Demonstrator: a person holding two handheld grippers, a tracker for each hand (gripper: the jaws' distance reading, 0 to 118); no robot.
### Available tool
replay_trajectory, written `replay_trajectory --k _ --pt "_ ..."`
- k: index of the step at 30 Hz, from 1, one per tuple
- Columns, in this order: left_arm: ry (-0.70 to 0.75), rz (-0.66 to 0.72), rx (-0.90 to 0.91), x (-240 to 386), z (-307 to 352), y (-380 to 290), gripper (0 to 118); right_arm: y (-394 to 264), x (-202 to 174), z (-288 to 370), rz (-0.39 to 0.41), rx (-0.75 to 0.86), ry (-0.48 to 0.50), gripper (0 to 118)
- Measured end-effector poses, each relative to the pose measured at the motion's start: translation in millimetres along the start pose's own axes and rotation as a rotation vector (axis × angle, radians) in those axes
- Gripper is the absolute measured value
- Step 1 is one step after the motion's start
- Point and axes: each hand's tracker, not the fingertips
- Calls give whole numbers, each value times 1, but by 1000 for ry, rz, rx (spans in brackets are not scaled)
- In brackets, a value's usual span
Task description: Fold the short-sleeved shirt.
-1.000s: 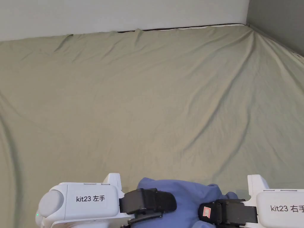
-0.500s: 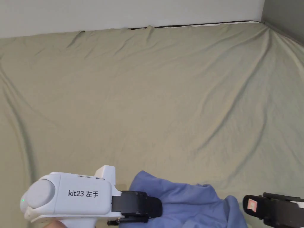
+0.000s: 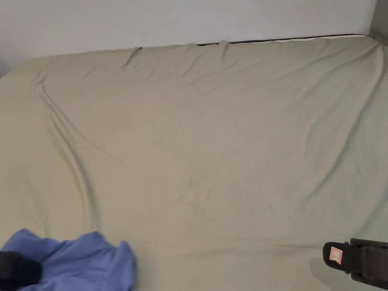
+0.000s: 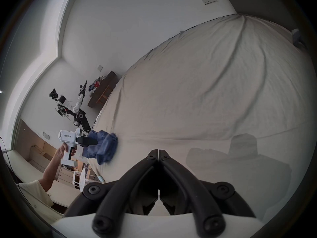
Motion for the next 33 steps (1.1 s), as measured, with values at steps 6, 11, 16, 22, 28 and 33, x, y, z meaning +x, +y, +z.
replay_trajectory --k 6,11,16,22,28,33 --pt "61 171 47 -62 -16 -14 32 -1 -26 -30 3 -32 -18 0" --pt "71 131 105 -51 0 -22 50 0 -42 -43 61 -68 -72 0" --pt "160 117 197 -41 47 -42 84 0 -46 -35 98 -67 -96 0" --pt "246 -182 412 45 139 -62 82 6 -60 -16 161 -6 -145 0" --pt "281 -424 790 165 166 -79 0 11 -96 22 290 187 -252 0" --pt "369 -511 1152 270 139 -107 0 17 -138 70 447 480 -448 0"
